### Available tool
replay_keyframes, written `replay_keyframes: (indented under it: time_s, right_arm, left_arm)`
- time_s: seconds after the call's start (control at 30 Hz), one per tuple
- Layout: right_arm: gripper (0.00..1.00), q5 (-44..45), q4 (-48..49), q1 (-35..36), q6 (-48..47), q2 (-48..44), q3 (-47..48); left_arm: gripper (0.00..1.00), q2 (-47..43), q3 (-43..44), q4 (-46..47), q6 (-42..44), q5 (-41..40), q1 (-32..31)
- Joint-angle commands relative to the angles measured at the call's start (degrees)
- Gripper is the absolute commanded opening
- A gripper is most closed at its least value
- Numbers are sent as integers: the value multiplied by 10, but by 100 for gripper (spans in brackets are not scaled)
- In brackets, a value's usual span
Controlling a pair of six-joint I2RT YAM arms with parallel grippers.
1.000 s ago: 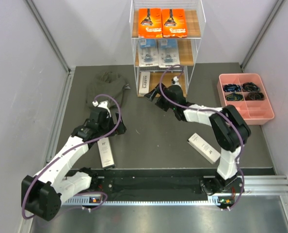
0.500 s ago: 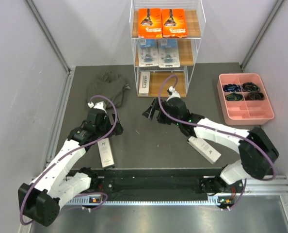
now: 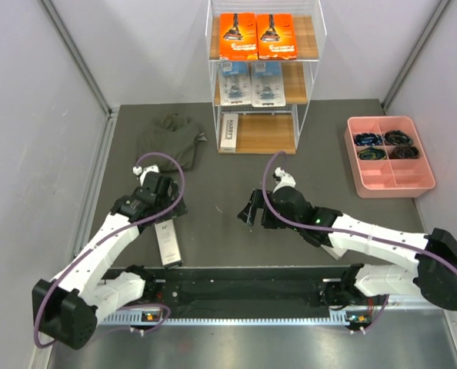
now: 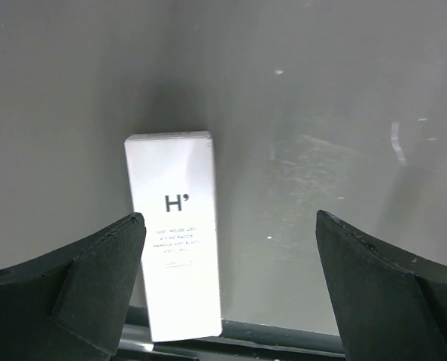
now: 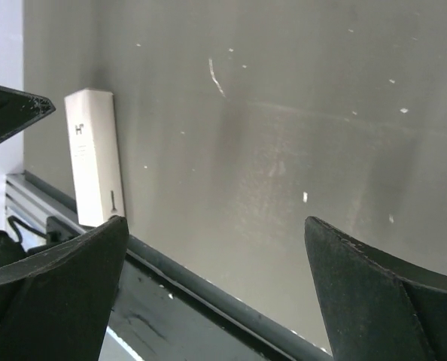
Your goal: Place and organize the shaving razors onto the shelf
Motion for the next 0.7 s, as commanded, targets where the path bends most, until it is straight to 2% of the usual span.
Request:
replay_keyframes:
  time_s: [0.0, 0.4, 0.67]
  right_arm:
    - [99, 26, -15, 7, -3, -36, -1]
    - [99, 15, 1, 7, 3, -37, -22]
    - [99, 15, 2, 6, 7, -42, -32]
  left_arm:
    - [99, 50, 29, -31, -11, -20, 8]
    - [99, 159, 25, -12, 29, 55, 90]
    - [96, 244, 24, 0, 46, 105, 97]
